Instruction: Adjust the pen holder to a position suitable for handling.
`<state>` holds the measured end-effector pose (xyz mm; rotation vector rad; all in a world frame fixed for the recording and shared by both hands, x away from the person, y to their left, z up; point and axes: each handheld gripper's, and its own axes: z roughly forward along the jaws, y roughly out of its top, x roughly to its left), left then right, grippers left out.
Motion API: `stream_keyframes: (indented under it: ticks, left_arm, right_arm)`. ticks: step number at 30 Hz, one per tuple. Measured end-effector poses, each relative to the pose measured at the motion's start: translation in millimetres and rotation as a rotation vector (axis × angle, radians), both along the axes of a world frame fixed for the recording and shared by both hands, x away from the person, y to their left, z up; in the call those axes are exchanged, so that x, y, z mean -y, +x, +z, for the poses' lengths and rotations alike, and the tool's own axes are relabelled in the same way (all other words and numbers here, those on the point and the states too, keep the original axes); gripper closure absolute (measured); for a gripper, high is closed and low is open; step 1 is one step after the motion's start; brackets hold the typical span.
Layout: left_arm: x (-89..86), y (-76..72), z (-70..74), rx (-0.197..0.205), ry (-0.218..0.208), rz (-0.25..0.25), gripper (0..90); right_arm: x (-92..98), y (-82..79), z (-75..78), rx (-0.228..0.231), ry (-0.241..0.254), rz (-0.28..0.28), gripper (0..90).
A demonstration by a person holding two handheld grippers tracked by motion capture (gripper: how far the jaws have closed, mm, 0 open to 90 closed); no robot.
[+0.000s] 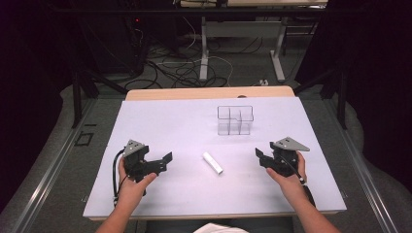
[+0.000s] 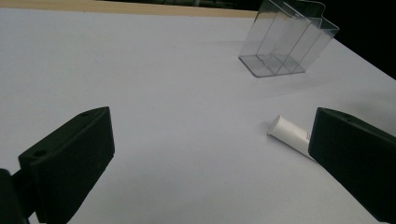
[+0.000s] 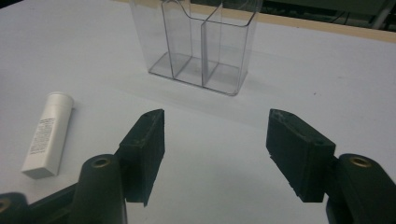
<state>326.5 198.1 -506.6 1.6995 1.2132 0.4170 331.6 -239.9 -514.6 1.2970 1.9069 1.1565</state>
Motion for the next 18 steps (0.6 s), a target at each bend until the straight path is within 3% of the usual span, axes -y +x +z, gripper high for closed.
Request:
stream_keyframes:
  ticks: [4, 12, 18]
  left_arm:
    - [-0.8, -0.1, 0.8, 0.007, 0.003, -0.004, 0.7]
    - [-0.5, -7.8, 1.4, 0.018, 0.005, -0.023, 1.5]
    - [-2.8, -8.9, 0.7, 0.014, 0.014, -0.007, 2.9]
  right_arm:
    - [0.6, 3.4, -1.3, -0.014, -0.001, -0.006, 37.9]
    - [-1.5, 11.0, 3.8, 0.051, 0.012, 0.004, 36.7]
    - [-0.6, 18.6, 5.8, 0.045, 0.085, 0.014, 38.8]
